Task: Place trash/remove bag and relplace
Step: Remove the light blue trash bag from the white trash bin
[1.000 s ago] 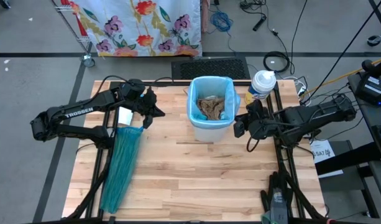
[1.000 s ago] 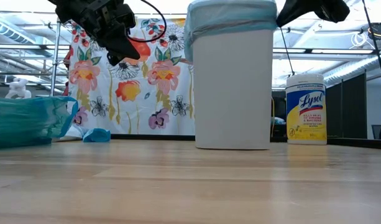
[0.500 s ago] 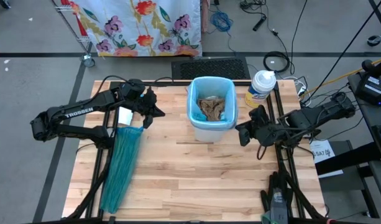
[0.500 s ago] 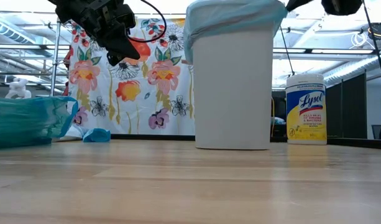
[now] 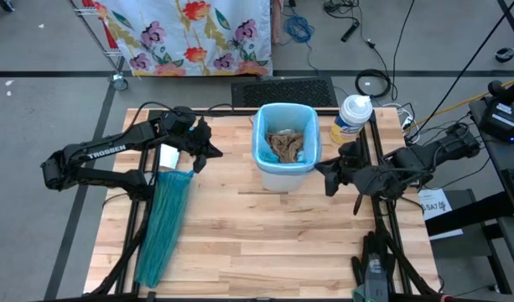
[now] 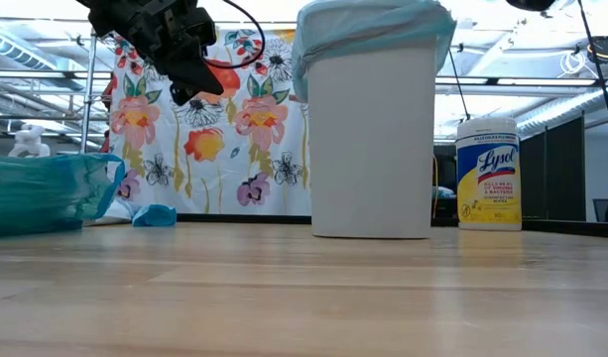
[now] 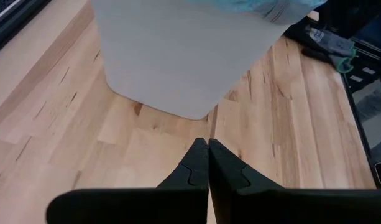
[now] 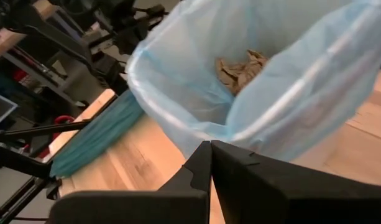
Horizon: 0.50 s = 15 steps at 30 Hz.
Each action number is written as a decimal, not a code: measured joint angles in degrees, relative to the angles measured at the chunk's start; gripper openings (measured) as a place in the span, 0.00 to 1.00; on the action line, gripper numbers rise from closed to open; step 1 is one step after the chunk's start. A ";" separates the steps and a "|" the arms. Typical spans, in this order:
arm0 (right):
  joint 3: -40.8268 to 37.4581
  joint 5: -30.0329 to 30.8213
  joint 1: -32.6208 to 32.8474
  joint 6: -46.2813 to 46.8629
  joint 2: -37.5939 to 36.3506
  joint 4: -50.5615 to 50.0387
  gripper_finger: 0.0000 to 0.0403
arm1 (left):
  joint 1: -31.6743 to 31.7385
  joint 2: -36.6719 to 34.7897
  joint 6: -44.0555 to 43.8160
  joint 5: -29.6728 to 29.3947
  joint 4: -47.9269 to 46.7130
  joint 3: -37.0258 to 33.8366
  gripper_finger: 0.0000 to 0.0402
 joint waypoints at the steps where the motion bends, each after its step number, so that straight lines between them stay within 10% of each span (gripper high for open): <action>1: 0.00 0.02 0.00 0.56 -0.21 -0.70 0.00 | 0.00 0.00 -0.05 0.00 0.00 0.00 0.00; 15: 0.00 2.66 -0.04 7.73 -2.16 -7.15 0.00 | 0.00 0.01 -0.03 0.00 0.00 0.00 0.00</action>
